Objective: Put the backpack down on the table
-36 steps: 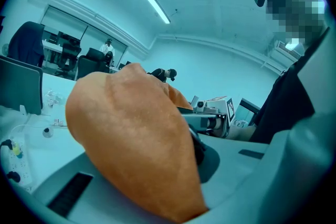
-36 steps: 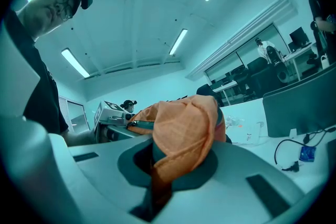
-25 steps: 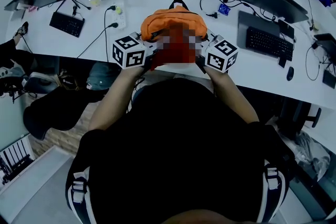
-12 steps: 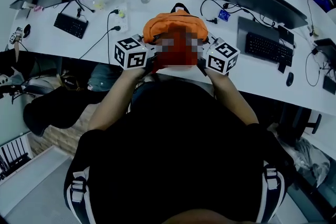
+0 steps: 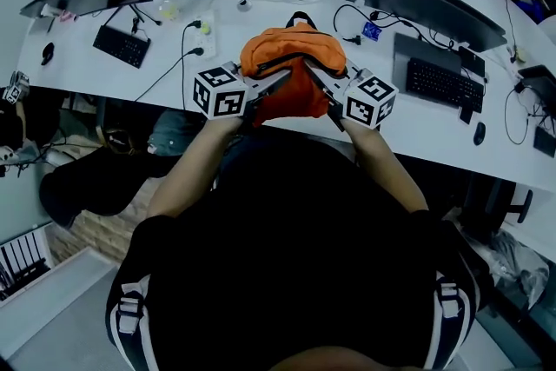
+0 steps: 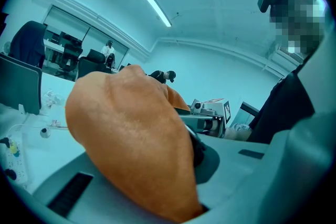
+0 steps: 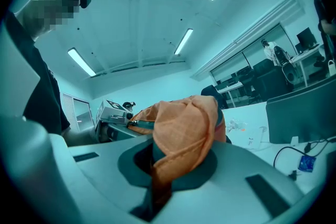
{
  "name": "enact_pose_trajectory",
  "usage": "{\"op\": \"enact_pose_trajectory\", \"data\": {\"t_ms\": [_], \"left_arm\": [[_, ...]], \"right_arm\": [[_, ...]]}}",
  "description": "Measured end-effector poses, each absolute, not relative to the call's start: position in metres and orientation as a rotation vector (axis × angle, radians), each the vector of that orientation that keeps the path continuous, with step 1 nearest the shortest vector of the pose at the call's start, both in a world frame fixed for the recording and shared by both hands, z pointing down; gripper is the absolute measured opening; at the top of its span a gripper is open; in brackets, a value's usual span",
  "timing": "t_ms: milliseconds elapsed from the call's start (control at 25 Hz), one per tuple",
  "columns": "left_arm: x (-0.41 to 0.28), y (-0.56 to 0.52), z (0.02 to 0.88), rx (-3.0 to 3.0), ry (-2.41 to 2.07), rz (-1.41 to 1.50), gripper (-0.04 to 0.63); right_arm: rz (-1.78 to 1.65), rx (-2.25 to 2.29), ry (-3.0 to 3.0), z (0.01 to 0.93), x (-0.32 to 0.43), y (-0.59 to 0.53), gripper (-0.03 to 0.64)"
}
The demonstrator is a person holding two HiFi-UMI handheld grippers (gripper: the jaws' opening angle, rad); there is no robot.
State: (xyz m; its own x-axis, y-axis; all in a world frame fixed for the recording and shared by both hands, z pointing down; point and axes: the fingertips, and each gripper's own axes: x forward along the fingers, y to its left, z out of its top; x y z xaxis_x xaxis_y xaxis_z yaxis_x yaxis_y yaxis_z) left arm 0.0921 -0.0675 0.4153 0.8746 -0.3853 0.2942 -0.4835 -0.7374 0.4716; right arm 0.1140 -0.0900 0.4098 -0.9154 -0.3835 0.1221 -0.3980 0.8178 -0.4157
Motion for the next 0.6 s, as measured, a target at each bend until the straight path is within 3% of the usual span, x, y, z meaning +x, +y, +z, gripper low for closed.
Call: {"op": "enact_pose_trajectory", "data": {"t_ms": [600], "left_arm": [[0.073,-0.074,0.42,2.516,-0.548,0.237,0.029]], "right_arm": [[0.696,0.714,-2.925,0.414,0.098,-0.093,0.029]]}}
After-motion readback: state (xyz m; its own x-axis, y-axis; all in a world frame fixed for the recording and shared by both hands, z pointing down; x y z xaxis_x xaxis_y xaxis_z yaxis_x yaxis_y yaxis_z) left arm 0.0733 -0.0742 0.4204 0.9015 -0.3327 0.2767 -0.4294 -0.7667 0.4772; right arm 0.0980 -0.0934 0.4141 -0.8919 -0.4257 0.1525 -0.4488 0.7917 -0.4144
